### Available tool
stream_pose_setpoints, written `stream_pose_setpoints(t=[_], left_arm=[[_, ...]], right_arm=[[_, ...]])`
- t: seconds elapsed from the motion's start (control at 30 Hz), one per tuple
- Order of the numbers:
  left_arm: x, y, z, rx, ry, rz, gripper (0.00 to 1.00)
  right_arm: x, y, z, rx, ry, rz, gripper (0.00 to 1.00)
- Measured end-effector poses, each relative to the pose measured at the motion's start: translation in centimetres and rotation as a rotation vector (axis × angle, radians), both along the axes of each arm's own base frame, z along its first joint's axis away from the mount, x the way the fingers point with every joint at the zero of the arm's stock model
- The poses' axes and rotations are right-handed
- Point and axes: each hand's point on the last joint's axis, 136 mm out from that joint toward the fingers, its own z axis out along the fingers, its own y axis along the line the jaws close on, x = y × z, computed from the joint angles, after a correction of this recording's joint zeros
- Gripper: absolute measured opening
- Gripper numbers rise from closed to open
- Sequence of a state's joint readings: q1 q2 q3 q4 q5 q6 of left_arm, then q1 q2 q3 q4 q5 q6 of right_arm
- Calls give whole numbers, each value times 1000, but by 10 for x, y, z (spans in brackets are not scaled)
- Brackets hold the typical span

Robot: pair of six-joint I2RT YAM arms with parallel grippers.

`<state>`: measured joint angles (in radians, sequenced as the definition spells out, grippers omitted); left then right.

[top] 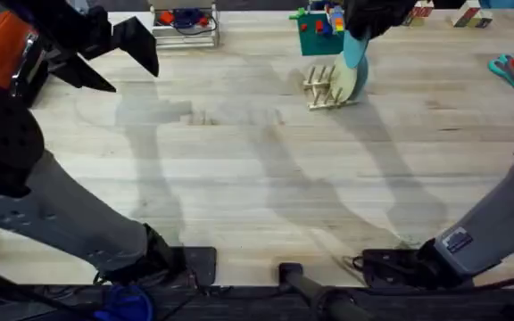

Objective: Pick up the plates from the table one by one and place each into a slot on the dish rack.

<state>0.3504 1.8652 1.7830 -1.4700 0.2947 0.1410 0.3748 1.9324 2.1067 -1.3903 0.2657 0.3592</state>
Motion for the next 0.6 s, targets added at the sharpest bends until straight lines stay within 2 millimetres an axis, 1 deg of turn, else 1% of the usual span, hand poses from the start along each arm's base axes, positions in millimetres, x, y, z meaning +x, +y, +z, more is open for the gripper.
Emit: stream_pose_setpoints(t=[0.1, 0.47, 0.6], left_arm=[[0, 0, 0, 0, 0, 0, 994], [0, 0, 0, 0, 0, 0, 994], [0, 0, 0, 0, 0, 0, 995]], right_arm=[[1, 0, -4, -3, 9, 0, 32], [1, 2, -5, -2, 17, 18, 33], [2, 3, -11, -6, 32, 21, 32]])
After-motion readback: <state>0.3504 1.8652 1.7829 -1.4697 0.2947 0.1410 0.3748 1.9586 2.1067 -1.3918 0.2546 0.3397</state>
